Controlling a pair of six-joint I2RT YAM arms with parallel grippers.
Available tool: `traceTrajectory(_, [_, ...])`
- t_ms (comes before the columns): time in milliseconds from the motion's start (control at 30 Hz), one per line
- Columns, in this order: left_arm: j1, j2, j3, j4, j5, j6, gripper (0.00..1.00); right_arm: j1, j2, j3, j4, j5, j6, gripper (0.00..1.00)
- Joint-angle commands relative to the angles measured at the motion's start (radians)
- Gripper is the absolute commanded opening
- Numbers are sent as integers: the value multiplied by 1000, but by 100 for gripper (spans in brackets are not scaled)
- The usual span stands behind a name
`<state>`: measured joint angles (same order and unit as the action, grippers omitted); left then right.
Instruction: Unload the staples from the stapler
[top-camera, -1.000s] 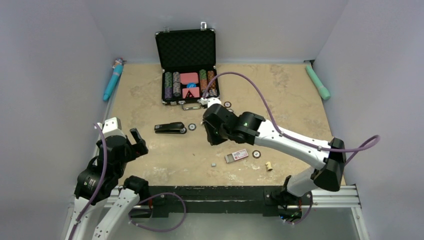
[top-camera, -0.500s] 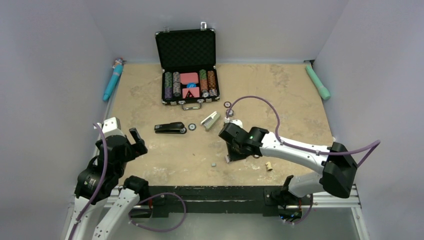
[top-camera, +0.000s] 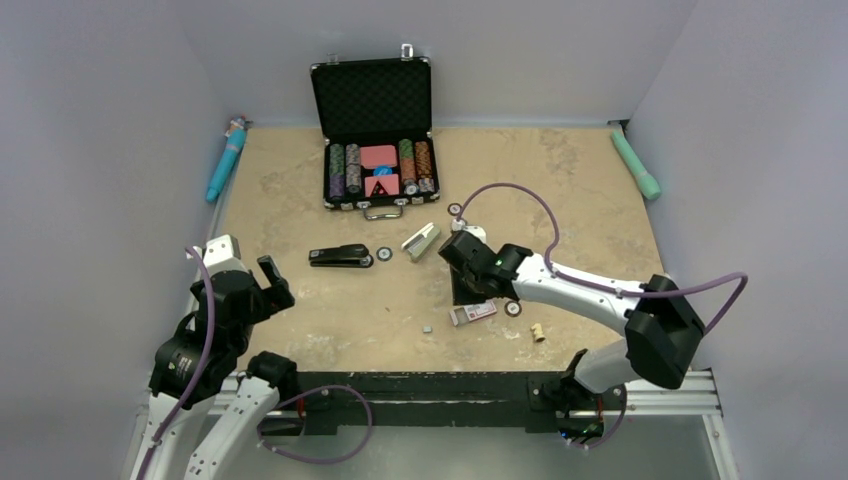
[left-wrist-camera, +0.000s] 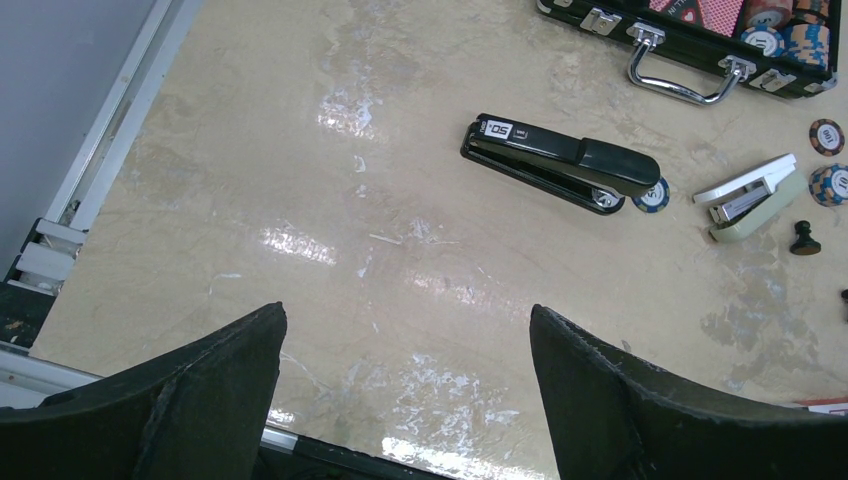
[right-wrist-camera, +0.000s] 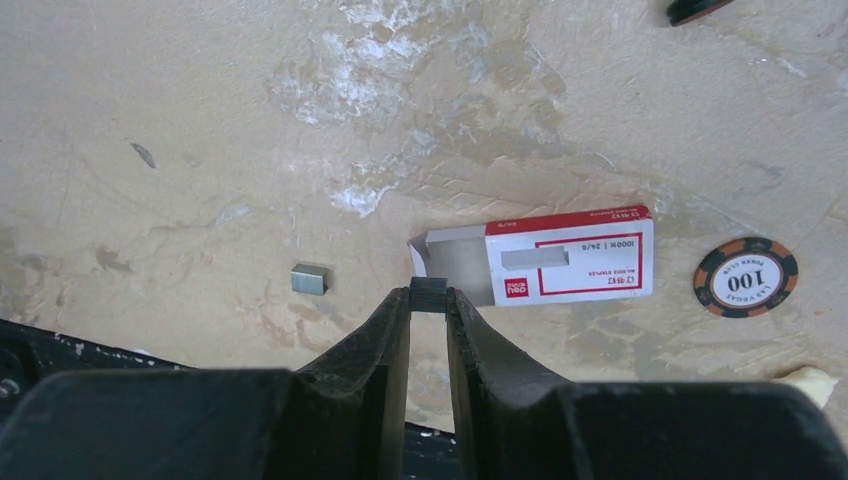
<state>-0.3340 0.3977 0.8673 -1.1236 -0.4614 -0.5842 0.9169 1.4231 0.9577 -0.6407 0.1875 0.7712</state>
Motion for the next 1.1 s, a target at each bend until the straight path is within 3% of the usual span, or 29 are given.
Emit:
traceTrajectory(0, [-2,12,17,12,-16,-11,95,1,33,-17,51,-24,0,22])
traceTrajectory(200, [-2,9,18,13,-16,-10,94,0,50,-68,91,-81,11,23])
traceTrajectory(767, [-1,3,16,13,-17,-11,94,-28,78,-66,70,-41,52,23])
traceTrajectory(1067, [-1,3,16,12,-16,-10,93,-38,59,-68,65,-26,64,38])
